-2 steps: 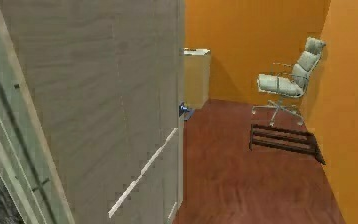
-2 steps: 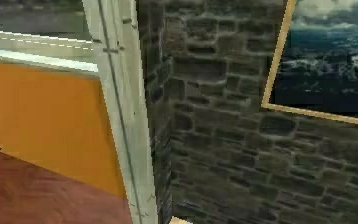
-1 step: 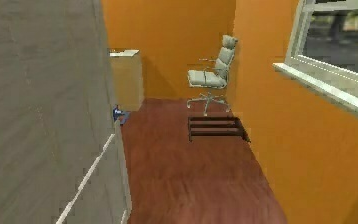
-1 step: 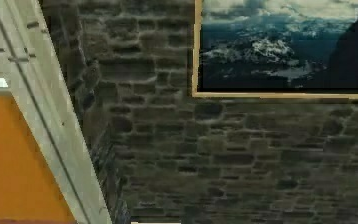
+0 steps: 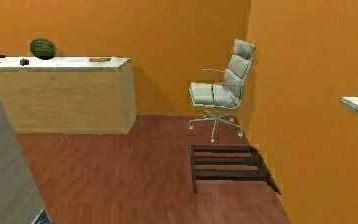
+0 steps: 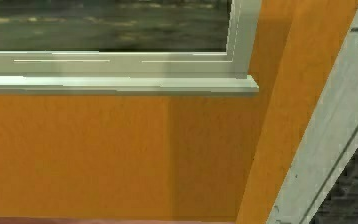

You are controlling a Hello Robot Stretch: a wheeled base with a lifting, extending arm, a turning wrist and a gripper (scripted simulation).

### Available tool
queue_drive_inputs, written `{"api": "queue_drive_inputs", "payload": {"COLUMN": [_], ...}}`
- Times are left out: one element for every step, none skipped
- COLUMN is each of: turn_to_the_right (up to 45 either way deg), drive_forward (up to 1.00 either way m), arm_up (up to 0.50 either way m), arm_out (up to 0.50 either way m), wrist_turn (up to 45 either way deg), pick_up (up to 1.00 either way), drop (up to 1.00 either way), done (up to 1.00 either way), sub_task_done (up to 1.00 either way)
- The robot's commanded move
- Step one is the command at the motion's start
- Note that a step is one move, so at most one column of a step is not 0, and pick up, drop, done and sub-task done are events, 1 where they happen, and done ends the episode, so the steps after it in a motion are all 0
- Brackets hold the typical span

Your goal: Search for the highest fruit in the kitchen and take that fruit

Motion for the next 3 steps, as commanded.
{"api": "queue_drive_inputs", "payload": {"turn_to_the_right": [6.0,0.0,-45.0], "drive_forward": [0.00,0.55,0.00], "arm_up": [0.00,0.00,0.00], "arm_out": [0.00,0.00,0.00], "wrist_turn": [0.0,0.0,0.0], "pick_up": [0.00,0.00,0.00], "drop": [0.00,0.00,0.00], "done": [0.00,0.00,0.00], "sub_task_done": [0.00,0.00,0.00]}}
